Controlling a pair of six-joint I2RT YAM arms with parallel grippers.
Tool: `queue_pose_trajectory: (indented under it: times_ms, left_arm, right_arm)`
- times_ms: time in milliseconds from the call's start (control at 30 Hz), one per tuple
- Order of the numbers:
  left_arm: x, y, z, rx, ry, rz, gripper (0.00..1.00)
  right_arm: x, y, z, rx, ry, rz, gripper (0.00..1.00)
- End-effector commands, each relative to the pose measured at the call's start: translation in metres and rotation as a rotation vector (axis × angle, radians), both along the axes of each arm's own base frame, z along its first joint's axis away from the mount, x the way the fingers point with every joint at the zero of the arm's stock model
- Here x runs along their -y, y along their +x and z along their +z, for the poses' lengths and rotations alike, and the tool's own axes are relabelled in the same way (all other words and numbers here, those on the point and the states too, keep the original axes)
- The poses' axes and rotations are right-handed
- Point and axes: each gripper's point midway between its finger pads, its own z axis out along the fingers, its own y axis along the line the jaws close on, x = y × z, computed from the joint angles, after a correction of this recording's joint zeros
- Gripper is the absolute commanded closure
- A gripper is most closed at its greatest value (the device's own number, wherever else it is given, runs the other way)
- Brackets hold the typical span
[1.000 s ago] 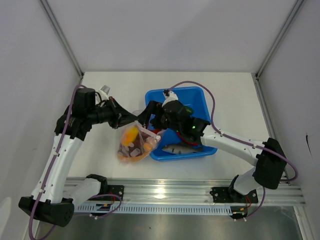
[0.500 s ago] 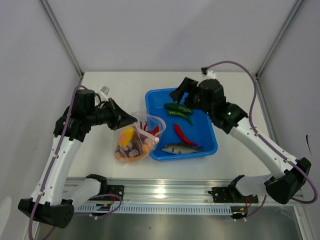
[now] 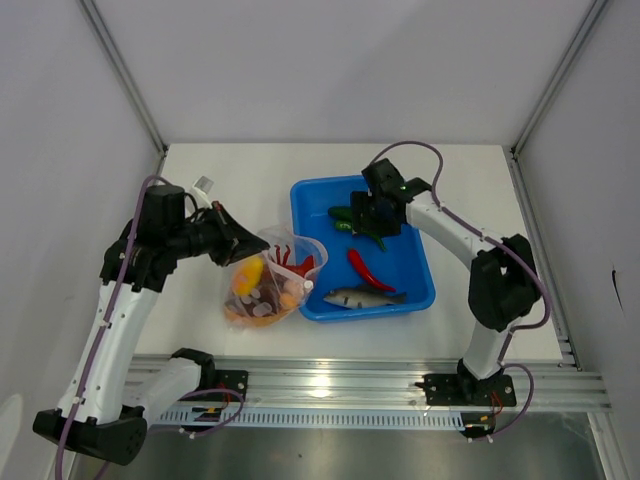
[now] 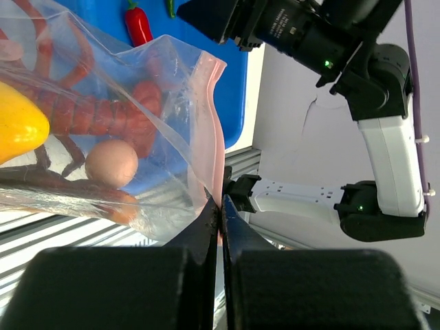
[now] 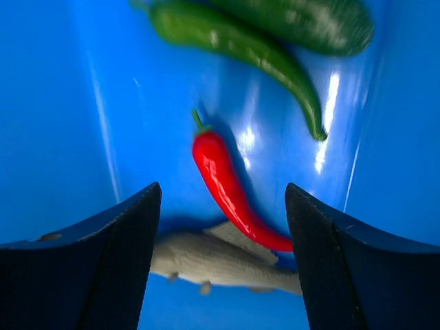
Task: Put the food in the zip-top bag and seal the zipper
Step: Pick up the fake vegetable from the bin.
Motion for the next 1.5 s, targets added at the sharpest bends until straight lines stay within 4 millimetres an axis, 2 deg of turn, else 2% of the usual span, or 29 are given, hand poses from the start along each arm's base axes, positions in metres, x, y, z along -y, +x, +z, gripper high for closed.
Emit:
queue_pose_trajectory:
  times_ms: [0,67,200,300,333,533,567,867,1067,1167,1200,1300,1433,1467]
  left_arm:
    - [-0.003,0.002,0.013,0.074,0.005,0.006,0.99]
    - [-0.002,0.002,0.012,0.070,-0.001,0.001,0.99]
    - [-0.002,0.001,0.006,0.055,0.002,-0.004,0.99]
    - [-0.001,0.000,0.004,0.049,0.000,-0.010,0.99]
    - [-0.001,0.000,0.005,0.051,0.000,-0.010,0.99]
    - [-0.001,-0.002,0.004,0.050,-0.005,-0.012,0.99]
    - [0.000,-0.002,0.004,0.050,-0.006,-0.015,1.00]
    - [0.000,-0.002,0.003,0.040,-0.011,-0.016,0.99]
    - [0.000,-0.002,0.006,0.044,-0.010,-0.015,1.00]
    - [0.000,-0.002,0.004,0.038,-0.010,-0.015,0.99]
    - [0.000,-0.002,0.004,0.038,-0.010,-0.015,0.99]
    - [-0.001,-0.001,0.003,0.037,-0.007,-0.011,0.99]
    - [0.000,0.001,0.001,0.032,-0.012,-0.008,0.99]
    - [0.001,0.002,0.001,0.034,-0.015,-0.010,0.99]
  right_arm:
    - [-0.005,-0.005,0.004,-0.053,-0.022,0.105,0.27]
    - [-0.005,-0.007,-0.006,-0.086,-0.053,0.128,0.29]
    - [-0.017,0.001,-0.015,-0.074,-0.077,0.198,0.31]
    - [-0.023,-0.002,-0.023,-0.111,-0.099,0.231,0.32]
    - [-0.028,-0.006,-0.033,-0.135,-0.115,0.250,0.32]
    - [-0.033,-0.015,-0.057,-0.174,-0.184,0.302,0.33]
    - [-0.033,-0.017,-0.066,-0.191,-0.195,0.305,0.33]
    - [-0.031,-0.017,-0.092,-0.242,-0.241,0.301,0.34]
    - [-0.035,-0.018,-0.105,-0.258,-0.251,0.309,0.46]
    - [-0.034,-0.011,-0.100,-0.223,-0.271,0.292,0.57]
    - [-0.034,-0.008,-0.096,-0.208,-0.273,0.286,0.64]
    - [-0.031,0.003,-0.075,-0.143,-0.282,0.261,0.78]
    - [-0.029,0.020,-0.027,-0.051,-0.252,0.208,0.92]
    - [-0.028,0.025,-0.006,-0.012,-0.225,0.189,0.96]
